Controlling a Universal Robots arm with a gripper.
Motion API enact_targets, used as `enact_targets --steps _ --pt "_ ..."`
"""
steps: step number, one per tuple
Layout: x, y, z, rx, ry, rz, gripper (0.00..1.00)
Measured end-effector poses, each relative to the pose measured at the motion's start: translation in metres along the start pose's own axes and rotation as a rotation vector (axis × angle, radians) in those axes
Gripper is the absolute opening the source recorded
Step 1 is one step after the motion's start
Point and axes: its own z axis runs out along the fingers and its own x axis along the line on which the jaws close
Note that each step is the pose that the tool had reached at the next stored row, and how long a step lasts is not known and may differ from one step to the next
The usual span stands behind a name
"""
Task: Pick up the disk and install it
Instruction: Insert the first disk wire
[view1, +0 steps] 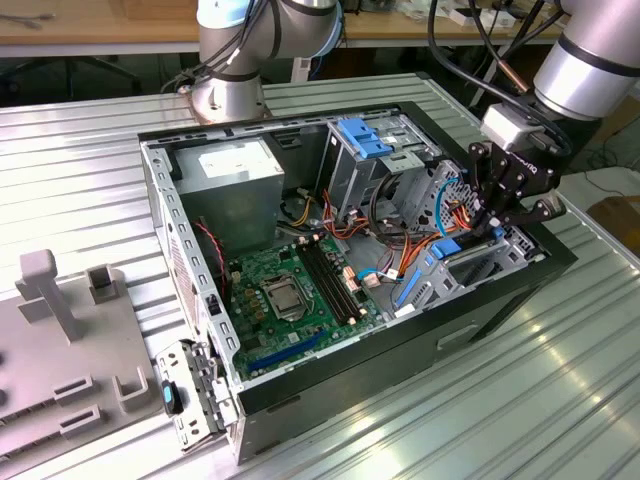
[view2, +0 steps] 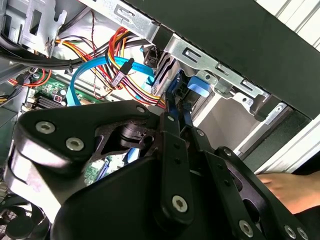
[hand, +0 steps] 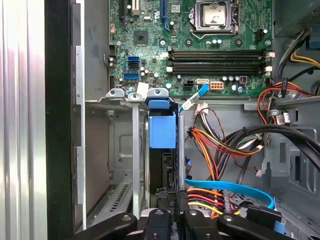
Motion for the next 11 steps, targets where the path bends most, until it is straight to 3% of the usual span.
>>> enact_targets --steps 5,6,11 --pt "0.0 0.0 0.0007 0.0 -0.0026 0.0 0.18" --pt "0.0 0.0 -0.0002 0.0 -0.0018 0.0 0.24" --pt "0.0002 0.0 -0.0079 0.0009 -0.0008 0.0 0.24"
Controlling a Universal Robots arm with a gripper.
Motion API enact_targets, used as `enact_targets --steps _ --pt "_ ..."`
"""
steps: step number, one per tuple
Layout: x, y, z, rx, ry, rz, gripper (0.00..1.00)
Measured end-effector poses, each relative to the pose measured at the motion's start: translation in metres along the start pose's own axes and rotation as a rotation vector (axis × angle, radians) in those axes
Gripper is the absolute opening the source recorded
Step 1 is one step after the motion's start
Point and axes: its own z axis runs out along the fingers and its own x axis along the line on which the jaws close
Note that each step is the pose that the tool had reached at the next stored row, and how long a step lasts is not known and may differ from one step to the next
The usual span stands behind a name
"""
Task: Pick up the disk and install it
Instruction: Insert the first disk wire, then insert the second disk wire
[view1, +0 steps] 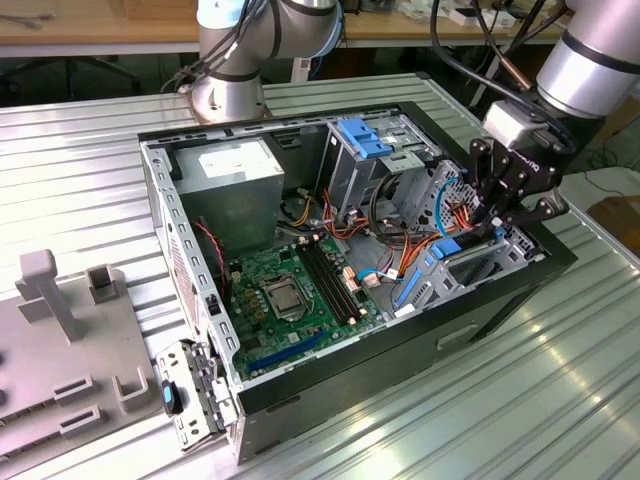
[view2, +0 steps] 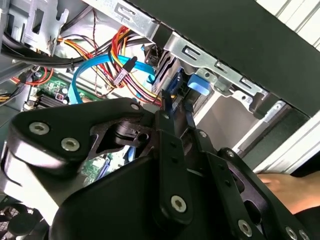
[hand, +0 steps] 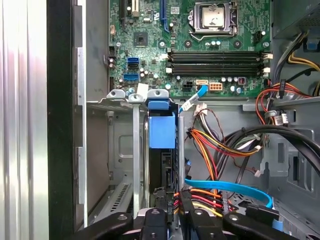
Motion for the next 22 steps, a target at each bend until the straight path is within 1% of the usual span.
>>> enact_targets --steps 4,8,9,10,11,22 --pt "0.0001 0.0 -0.0043 0.0009 -0.0005 0.0 0.24" --pt "0.0001 0.0001 -0.0045 0.0011 -0.0006 0.0 0.24" --pt "0.0001 0.0001 -0.0046 0.0011 -0.0005 0.0 0.16" --pt "0.0001 0.0 -0.0046 0.0011 -0.0005 0.0 0.16" --pt "0.0001 0.0 -0.0046 0.0011 -0.0005 0.0 0.11" --pt "0.0001 0.0001 -0.0048 0.0011 -0.0005 0.0 0.11"
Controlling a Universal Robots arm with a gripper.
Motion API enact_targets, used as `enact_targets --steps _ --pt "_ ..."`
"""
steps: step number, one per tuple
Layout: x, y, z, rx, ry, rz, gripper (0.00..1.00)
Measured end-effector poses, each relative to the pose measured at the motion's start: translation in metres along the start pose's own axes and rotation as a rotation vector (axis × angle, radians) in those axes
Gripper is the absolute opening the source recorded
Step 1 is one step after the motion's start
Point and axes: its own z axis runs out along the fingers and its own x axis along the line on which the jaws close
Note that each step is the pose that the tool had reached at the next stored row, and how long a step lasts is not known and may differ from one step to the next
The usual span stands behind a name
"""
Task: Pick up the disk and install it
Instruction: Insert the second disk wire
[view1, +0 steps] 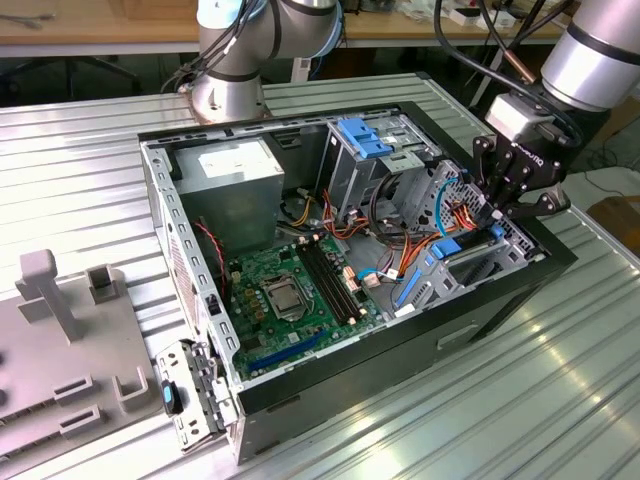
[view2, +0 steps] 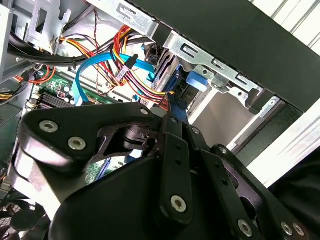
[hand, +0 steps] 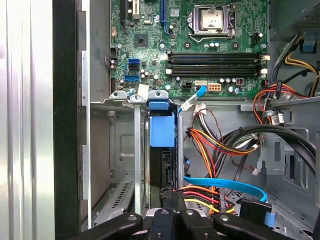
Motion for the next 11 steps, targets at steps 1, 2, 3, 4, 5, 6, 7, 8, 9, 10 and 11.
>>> enact_targets --steps 1,2,3,4,5,6,7,8,9,10,11 --pt "0.0 0.0 -0.0001 0.0 0.0 0.0 0.11" --pt "0.0 0.0 -0.001 0.0 0.0005 0.0 0.11" --pt "0.0001 0.0 -0.0047 0.0 0.0 0.0 0.11" --pt "0.0002 0.0 -0.0085 0.0 0.0001 0.0 0.11" --pt "0.0003 0.0 -0.0115 0.0 0.0001 0.0 0.11" --pt "0.0003 0.0 -0.0144 0.0 0.0001 0.0 0.11" --pt "0.0004 0.0 -0.0175 0.0 0.0 0.0 0.11" --pt "0.0004 0.0 -0.0195 0.0 0.0001 0.0 0.11" --pt "0.0006 0.0 -0.0248 0.0 0.0001 0.0 0.11" --pt "0.0006 0.0 -0.028 0.0 0.0 0.0 0.11" --pt "0.0007 0.0001 -0.0313 0.0 0.0001 0.0 0.11"
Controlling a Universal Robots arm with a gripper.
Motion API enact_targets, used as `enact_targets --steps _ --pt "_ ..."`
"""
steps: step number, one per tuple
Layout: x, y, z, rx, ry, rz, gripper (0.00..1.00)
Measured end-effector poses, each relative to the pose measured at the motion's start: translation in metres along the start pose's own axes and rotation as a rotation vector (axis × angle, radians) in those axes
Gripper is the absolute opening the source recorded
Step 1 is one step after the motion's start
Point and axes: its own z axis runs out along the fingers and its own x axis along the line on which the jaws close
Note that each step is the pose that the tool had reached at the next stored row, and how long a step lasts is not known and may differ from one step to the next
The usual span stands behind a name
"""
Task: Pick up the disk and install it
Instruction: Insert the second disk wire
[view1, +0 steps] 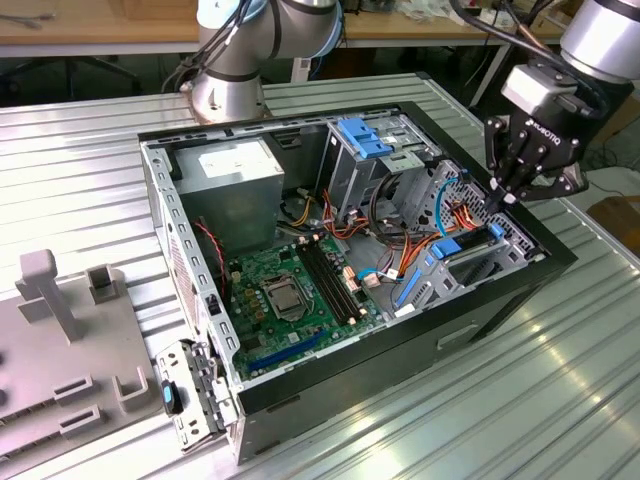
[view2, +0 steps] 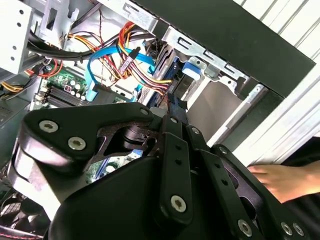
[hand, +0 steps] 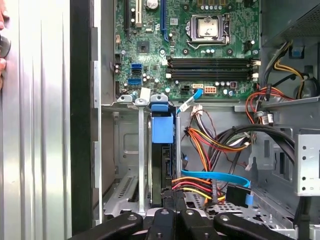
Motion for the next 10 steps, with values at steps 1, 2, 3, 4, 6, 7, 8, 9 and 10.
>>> enact_targets --steps 1,2,3,4,6,7,8,9,10 --pt "0.0001 0.0 -0.0021 0.0 -0.0001 0.0 0.11" --pt "-0.0002 0.0 -0.0042 0.0 -0.0002 0.0 0.11" --pt "-0.0019 0.0 -0.0054 -0.0001 -0.0003 0.0 0.11" --pt "-0.0048 0.0 -0.0059 -0.0003 0.0 0.0 0.11" --pt "-0.0143 0.0001 -0.0061 -0.0004 0.0009 0.0 0.11" --pt "-0.0267 0.0002 -0.0067 -0.0004 0.017 0.0 0.11" --pt "-0.032 0.0002 -0.0075 -0.0003 0.0393 0.0 0.11" --pt "-0.0351 0.0002 -0.0087 -0.0002 0.0654 0.0 0.11" --pt "-0.0376 0.0002 -0.0099 -0.0001 0.0875 0.0 0.11"
